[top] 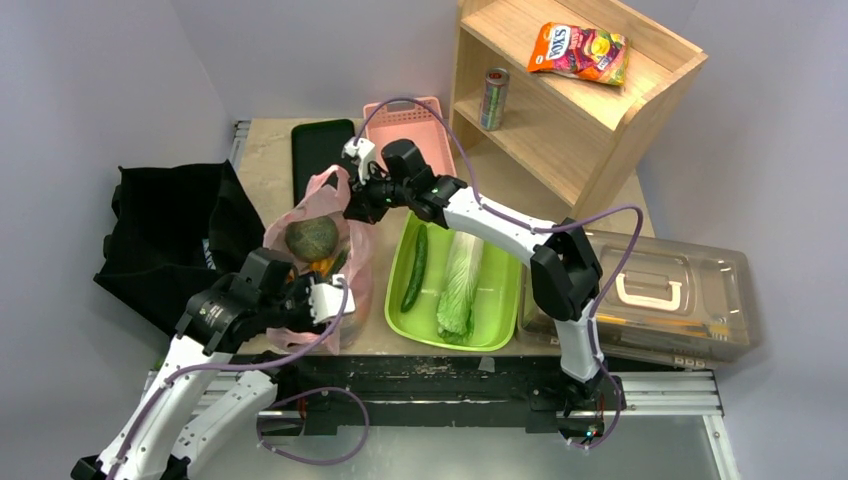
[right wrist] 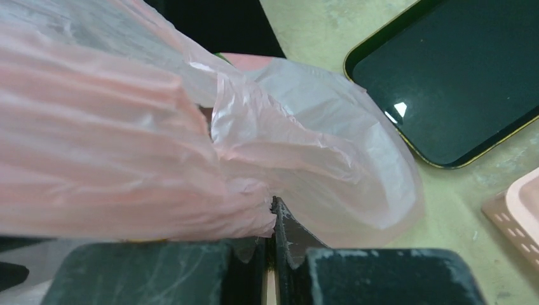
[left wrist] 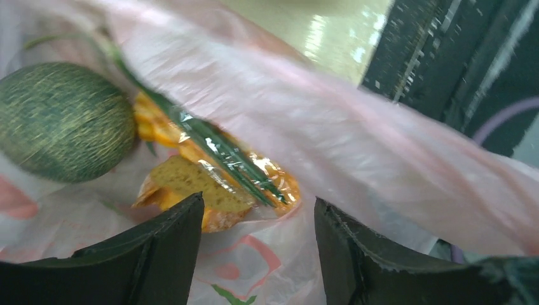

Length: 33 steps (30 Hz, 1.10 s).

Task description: Untie the knot of the grocery bags and take out the mixed food

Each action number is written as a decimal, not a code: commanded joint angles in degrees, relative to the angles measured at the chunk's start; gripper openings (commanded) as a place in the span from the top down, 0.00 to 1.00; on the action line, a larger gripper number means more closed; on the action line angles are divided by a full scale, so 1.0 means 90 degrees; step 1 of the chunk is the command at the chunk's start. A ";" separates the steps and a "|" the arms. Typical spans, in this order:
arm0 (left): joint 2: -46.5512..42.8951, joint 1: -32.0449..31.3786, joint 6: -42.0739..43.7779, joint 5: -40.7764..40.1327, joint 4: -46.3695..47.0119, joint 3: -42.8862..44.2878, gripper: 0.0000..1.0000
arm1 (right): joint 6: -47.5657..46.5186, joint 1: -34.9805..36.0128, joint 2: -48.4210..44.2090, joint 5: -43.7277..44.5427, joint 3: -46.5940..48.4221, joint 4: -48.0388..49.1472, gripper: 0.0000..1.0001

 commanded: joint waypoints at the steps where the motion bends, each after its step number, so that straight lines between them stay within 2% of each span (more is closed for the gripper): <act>1: 0.0066 0.0463 -0.1199 -0.0193 0.1001 0.0633 0.38 | -0.0016 0.0061 -0.0624 -0.0304 -0.0539 0.0873 1.00; 4: 0.0074 0.0904 -0.1644 0.0006 0.1654 0.0795 0.41 | -0.0316 0.0187 -0.0812 -0.0402 -0.0805 0.1005 1.00; 9: -0.0029 0.1384 -0.1838 -0.0098 0.2833 0.0504 0.47 | -0.0682 0.0335 -0.1025 -0.0504 -0.1126 0.1168 1.00; 11: 0.0028 0.1445 -0.1742 -0.0100 0.2998 0.0380 0.48 | -0.0832 0.0371 -0.1103 -0.0567 -0.1194 0.1225 1.00; 14: 0.0116 0.1456 -0.1021 0.0365 0.2743 0.0132 0.51 | -0.0977 0.0421 -0.1245 -0.0656 -0.1306 0.1353 1.00; 16: 0.0095 0.1452 -0.0769 0.0324 0.2776 -0.0173 0.48 | -0.1078 0.0457 -0.1331 -0.0792 -0.1401 0.1419 1.00; 18: 0.0021 0.1457 -0.0420 0.0258 0.2891 -0.0434 0.37 | -0.1195 0.0482 -0.1437 -0.0869 -0.1535 0.1533 1.00; 21: -0.0157 0.1450 0.0501 0.0649 0.2949 -0.0799 0.23 | -0.1419 0.0516 -0.1603 -0.1001 -0.1828 0.1742 1.00; 25: -0.0088 0.1454 0.1433 0.0763 0.3662 -0.1304 0.15 | -0.1572 0.0545 -0.1725 -0.0965 -0.2073 0.2049 1.00; 28: 0.0724 0.1465 0.0900 0.0218 0.4375 -0.1139 0.13 | -0.1584 0.0539 -0.1593 -0.0988 -0.2008 0.2008 1.00; 33: 0.2203 0.1580 0.0051 -0.0164 0.4702 -0.0226 0.11 | -0.1609 0.0482 -0.1546 -0.0874 -0.2109 0.1807 1.00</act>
